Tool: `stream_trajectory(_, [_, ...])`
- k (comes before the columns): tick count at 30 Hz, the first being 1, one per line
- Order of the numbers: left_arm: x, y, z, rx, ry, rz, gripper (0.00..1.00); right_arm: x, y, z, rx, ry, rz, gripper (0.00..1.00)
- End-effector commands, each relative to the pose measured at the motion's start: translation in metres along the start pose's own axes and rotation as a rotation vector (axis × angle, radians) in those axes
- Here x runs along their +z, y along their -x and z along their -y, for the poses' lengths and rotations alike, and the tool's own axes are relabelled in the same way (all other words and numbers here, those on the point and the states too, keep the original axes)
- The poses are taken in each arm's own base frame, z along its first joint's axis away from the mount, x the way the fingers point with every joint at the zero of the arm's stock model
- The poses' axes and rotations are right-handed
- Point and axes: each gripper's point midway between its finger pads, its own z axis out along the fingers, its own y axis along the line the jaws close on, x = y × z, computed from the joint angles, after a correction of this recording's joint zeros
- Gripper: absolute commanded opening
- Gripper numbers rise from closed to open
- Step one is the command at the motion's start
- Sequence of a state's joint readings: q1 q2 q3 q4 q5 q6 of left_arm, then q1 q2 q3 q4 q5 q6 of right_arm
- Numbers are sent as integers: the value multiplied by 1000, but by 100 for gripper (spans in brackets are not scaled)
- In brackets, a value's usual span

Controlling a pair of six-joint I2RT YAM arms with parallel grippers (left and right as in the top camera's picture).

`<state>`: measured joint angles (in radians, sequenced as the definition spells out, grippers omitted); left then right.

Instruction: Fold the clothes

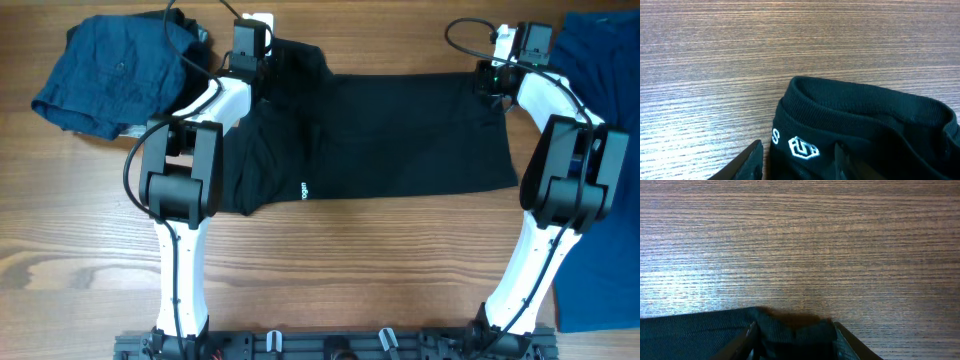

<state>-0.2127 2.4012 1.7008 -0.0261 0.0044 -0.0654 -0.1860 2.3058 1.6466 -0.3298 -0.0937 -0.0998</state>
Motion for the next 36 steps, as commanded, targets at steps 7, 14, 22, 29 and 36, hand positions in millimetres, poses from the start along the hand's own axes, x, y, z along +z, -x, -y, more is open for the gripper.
stream_trajectory(7, [11, -7, -2, 36, 11, 7, 47, 15, -29, 2, 8, -4, -81, 45])
stream_trajectory(14, [13, -4, -1, 38, 8, 25, 47, 15, -29, 2, 9, -4, -81, 45])
stream_trajectory(22, [26, -34, -5, 38, 17, -48, 50, 15, -29, 2, 8, -4, -80, 46])
stream_trajectory(29, [15, -16, -4, 38, 21, -24, 5, 15, -27, 2, 8, -5, -74, 43])
stream_trajectory(36, [-5, 8, -5, 38, 45, 7, 4, 15, -26, 2, 6, -5, -70, 4])
